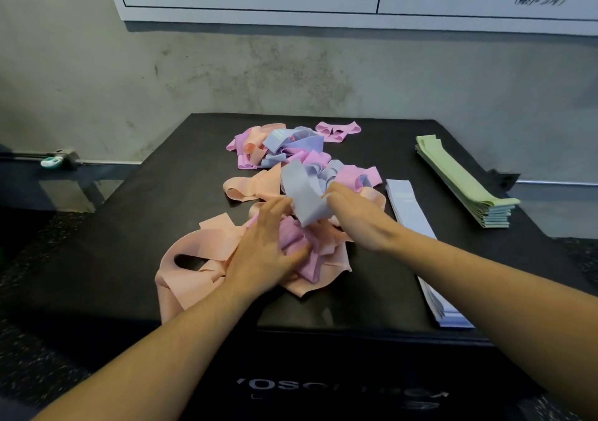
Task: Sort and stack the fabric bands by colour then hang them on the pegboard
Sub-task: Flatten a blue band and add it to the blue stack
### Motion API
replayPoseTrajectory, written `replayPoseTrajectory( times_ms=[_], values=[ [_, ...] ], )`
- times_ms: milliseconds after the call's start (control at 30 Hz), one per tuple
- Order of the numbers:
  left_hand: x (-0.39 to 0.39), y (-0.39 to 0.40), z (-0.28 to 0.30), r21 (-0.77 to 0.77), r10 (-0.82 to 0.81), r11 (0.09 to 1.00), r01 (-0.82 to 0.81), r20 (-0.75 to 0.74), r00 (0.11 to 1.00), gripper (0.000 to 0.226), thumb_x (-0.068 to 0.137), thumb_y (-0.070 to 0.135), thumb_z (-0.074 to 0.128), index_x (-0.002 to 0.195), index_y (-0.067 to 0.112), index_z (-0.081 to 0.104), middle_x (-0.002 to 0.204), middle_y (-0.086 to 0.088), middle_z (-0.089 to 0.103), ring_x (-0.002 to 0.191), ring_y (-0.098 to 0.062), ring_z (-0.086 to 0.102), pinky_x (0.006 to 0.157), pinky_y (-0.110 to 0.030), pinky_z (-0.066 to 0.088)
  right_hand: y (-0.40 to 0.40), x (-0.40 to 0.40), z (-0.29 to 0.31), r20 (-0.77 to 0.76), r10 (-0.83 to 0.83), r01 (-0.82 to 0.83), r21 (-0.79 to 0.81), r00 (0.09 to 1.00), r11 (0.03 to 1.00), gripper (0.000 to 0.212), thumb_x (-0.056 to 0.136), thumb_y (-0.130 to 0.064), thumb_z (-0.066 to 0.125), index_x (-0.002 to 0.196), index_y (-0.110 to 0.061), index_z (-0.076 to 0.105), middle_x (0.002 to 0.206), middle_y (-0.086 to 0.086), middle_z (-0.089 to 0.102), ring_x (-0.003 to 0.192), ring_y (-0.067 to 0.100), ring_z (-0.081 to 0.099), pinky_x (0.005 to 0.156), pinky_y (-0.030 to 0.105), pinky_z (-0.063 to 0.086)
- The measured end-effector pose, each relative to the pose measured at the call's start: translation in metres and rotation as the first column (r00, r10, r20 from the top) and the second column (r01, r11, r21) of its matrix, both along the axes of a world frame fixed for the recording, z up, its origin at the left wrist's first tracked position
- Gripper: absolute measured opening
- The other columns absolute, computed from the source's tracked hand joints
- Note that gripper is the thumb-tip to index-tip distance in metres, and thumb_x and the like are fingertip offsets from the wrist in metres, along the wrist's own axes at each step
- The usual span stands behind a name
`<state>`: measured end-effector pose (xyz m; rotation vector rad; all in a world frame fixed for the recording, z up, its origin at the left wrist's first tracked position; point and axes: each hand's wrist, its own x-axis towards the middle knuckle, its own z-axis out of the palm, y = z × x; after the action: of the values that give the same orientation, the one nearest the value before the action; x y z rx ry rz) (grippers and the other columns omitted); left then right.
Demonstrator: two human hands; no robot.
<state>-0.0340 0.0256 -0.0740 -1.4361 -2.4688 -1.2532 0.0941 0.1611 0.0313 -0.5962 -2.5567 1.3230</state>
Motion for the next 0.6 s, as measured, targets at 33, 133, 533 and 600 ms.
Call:
replayPoseTrajectory(
  times_ms=[33,133,533,600],
  values=[
    [0.0,0.0,0.0,-0.016,-0.005,1.0,0.005,-0.008,1.0,0.078,0.083,0.044,0.073,0.145,0.043,0.025,0.151,0.02,0.03,0.13,-0.008,0.043,0.106,-0.034,0.04,-0.003,0.002,0.004,-0.033,-0.046,0.042,-0.12,0.998,0.992,0.021,0.09,-0.032,0.047,0.072,-0.023,0.04,0.076,-0.005,0.044,0.079,0.017,0.043,0.086,0.037,0.039],
    [0.0,0.001,0.002,-0.072,0.006,0.997,-0.01,-0.049,0.999,0.081,0.087,0.052,0.069,0.152,0.041,0.023,0.161,0.019,0.021,0.142,-0.007,0.032,0.113,-0.028,0.029,-0.001,0.006,0.005,-0.1,-0.225,0.16,-0.439,0.969,0.884,0.02,0.065,-0.04,0.054,0.072,-0.023,0.061,0.074,-0.003,0.066,0.078,0.02,0.061,0.086,0.039,0.05],
    [0.005,0.003,0.015,-0.207,-0.021,0.978,0.006,-0.075,0.997,0.08,0.091,0.057,0.061,0.155,0.046,0.015,0.166,0.019,0.011,0.148,-0.016,0.031,0.115,-0.04,0.035,0.015,0.037,-0.011,-0.08,-0.413,0.187,-0.803,0.907,0.566,0.021,0.094,-0.014,0.052,0.113,-0.01,0.059,0.105,0.015,0.067,0.078,0.022,0.07,0.063,0.03,0.057],
    [0.003,0.004,0.019,-0.184,-0.022,0.983,0.019,-0.015,1.0,0.084,0.089,0.053,0.065,0.154,0.048,0.013,0.164,0.02,0.015,0.142,-0.016,0.039,0.111,-0.041,0.042,0.015,0.041,-0.01,-0.07,-0.413,0.178,-0.828,0.908,0.532,0.028,0.093,-0.014,0.05,0.119,-0.01,0.06,0.104,0.014,0.068,0.08,0.023,0.067,0.061,0.026,0.052]
  ],
)
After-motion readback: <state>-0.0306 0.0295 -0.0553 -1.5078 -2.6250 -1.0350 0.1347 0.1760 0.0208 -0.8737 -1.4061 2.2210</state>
